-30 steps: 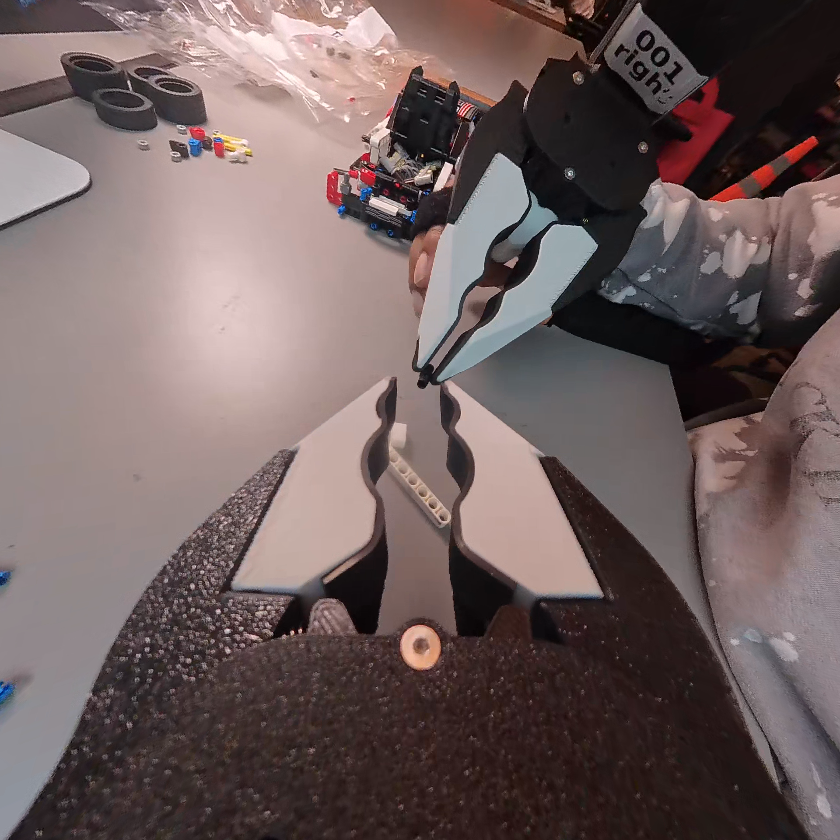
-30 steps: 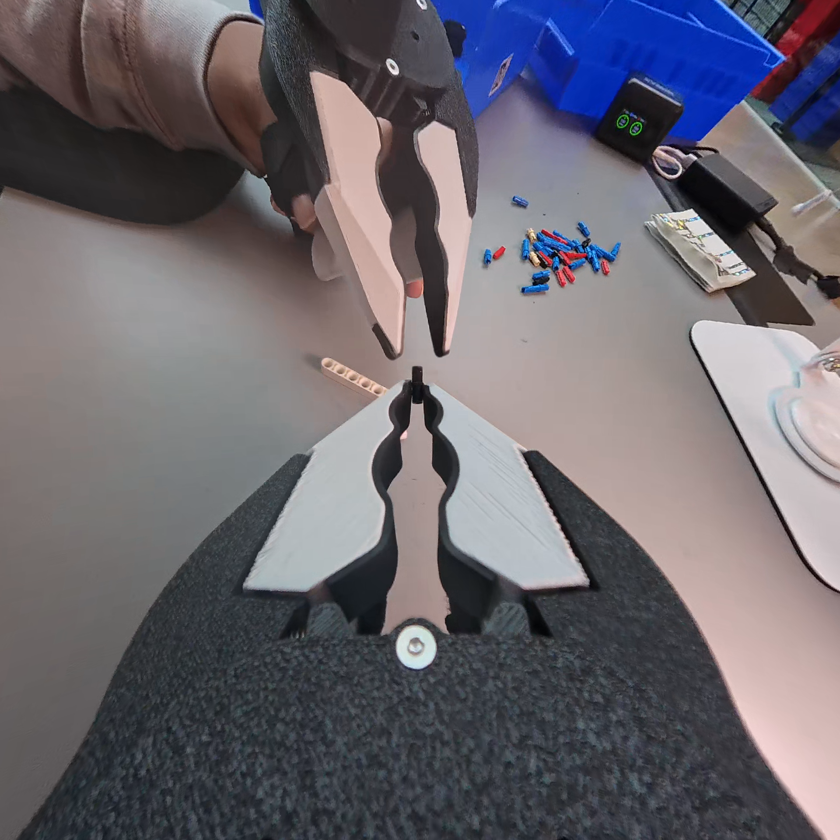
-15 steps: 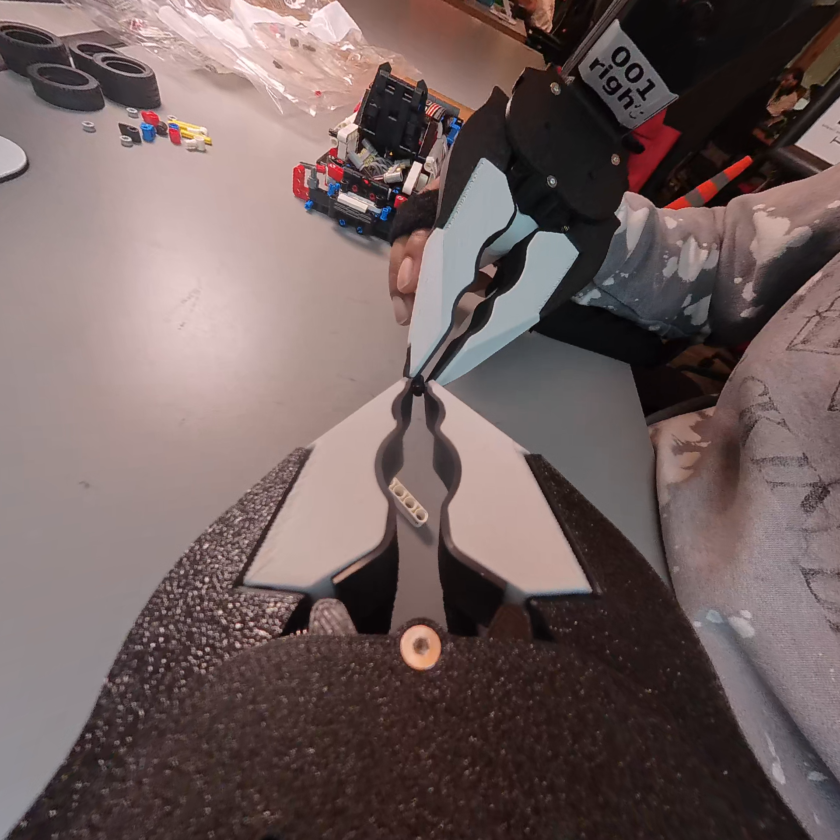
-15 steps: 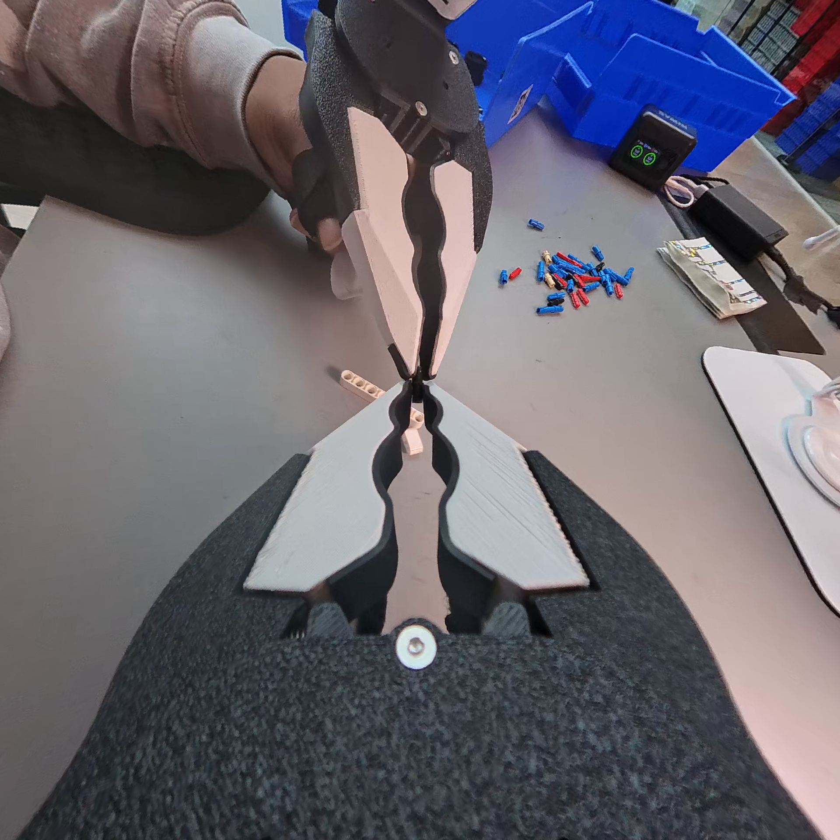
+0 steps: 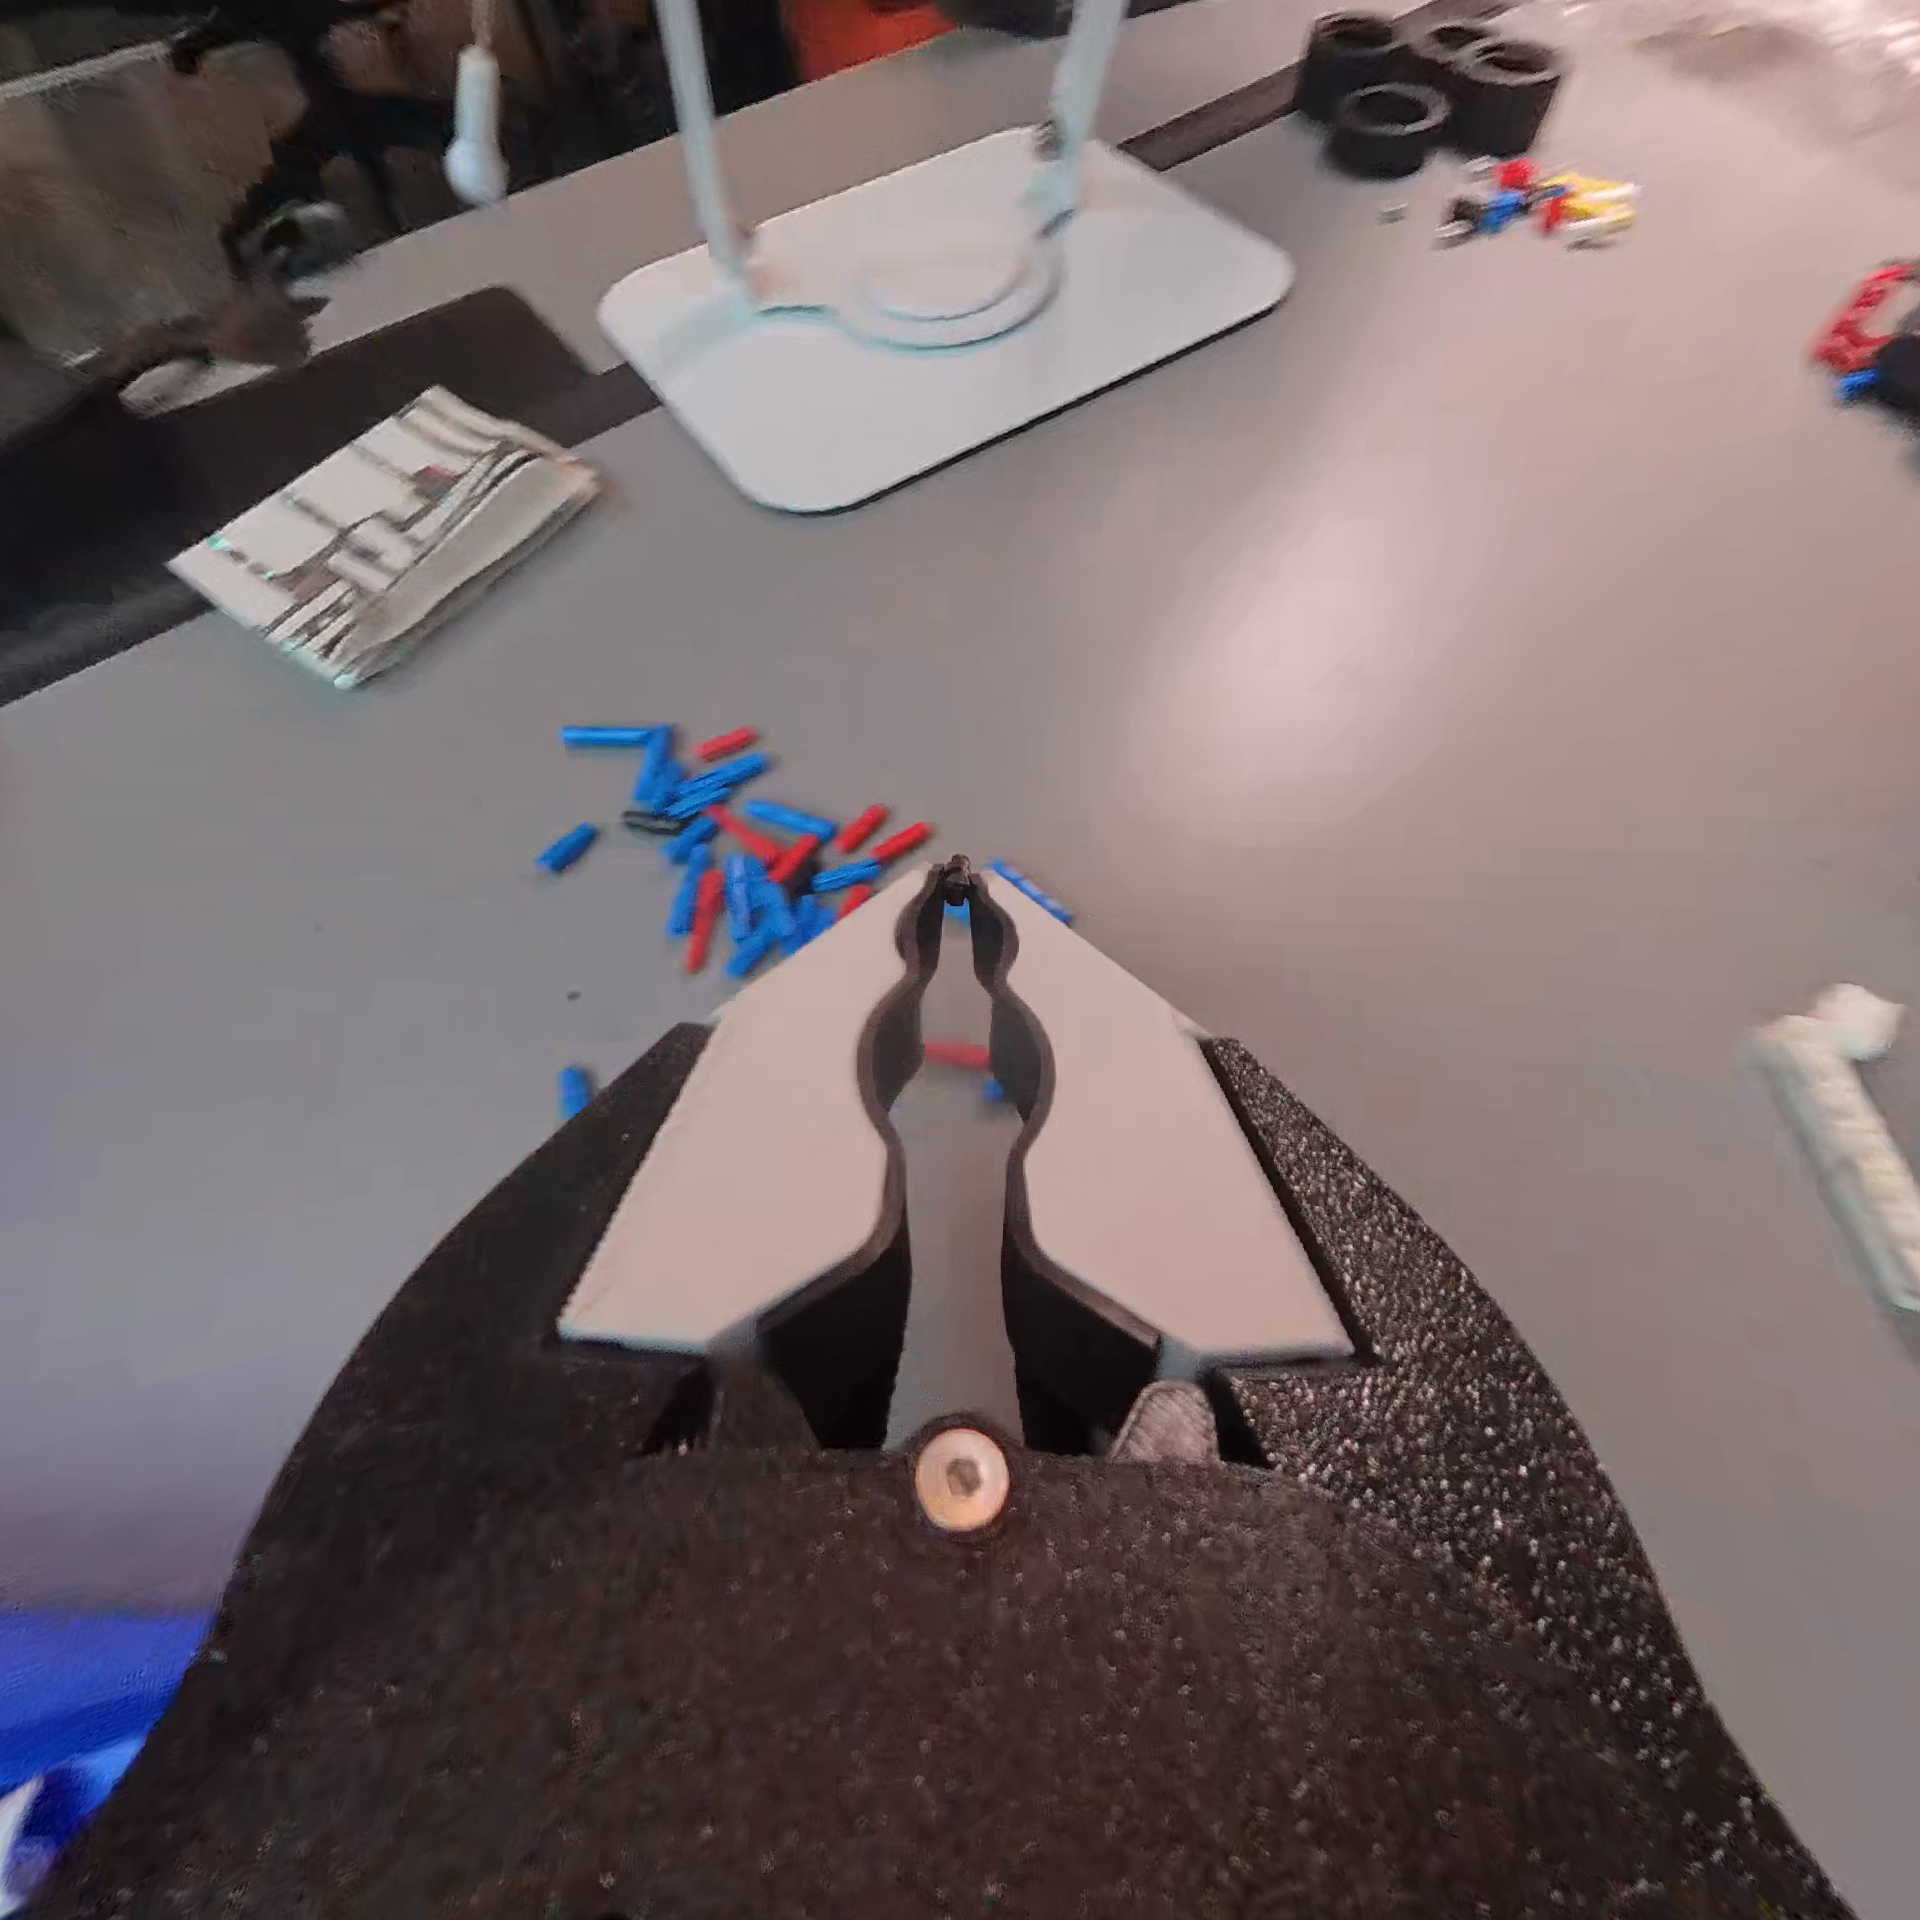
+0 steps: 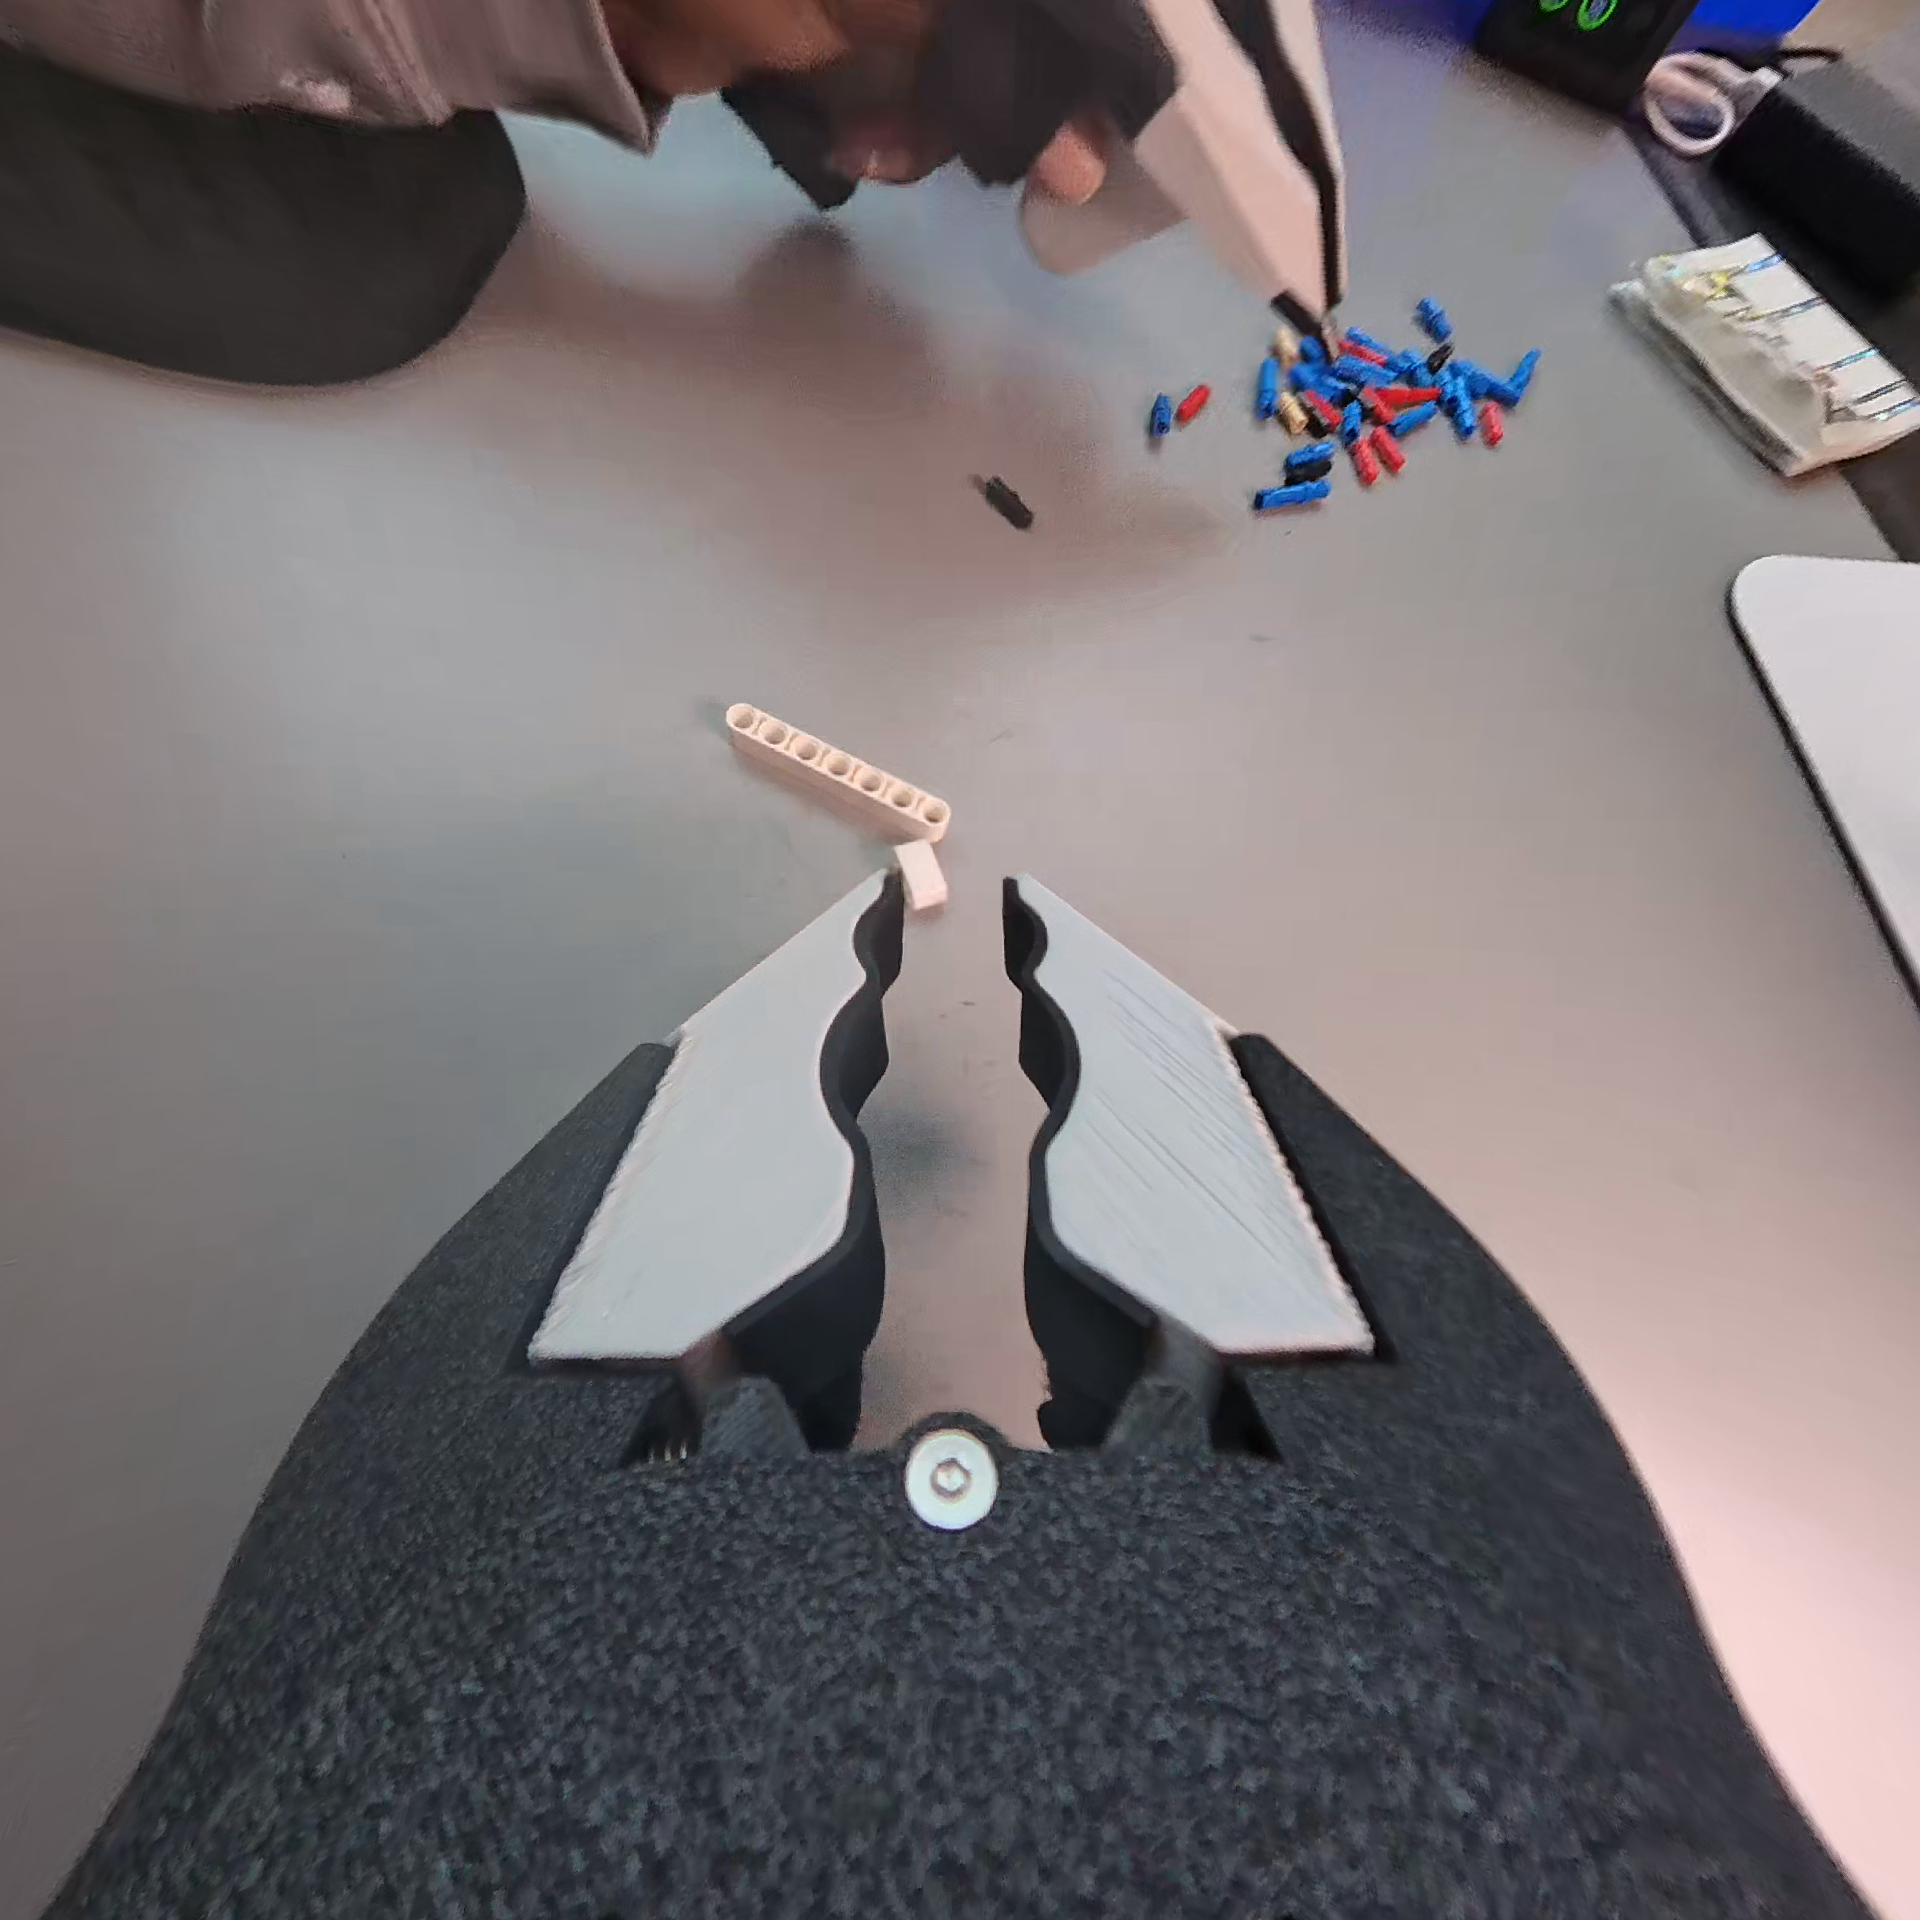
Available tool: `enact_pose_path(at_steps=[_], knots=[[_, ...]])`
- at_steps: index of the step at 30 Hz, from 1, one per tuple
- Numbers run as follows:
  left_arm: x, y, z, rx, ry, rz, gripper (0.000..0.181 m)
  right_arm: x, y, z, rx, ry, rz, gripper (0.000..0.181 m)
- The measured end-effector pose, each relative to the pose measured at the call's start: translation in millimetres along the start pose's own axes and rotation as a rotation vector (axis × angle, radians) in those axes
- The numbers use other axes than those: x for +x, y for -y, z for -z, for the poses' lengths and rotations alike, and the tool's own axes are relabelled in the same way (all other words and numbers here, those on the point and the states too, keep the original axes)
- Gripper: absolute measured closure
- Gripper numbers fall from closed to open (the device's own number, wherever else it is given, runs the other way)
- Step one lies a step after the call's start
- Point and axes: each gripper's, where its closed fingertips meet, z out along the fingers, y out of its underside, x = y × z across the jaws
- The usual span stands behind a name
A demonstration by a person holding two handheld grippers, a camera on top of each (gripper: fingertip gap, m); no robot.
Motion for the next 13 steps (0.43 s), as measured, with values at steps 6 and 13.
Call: enact_pose_path(at_steps=[6,13], knots=[[-38,-26,-13,-0.144,0.086,0.075,0.176,-9,-9,-16,-0.086,0.044,0.021,0.164],[-14,-13,-5,-0.100,-0.025,0.006,0.156,-8,-12,-25,-0.137,0.061,0.020,0.174]])
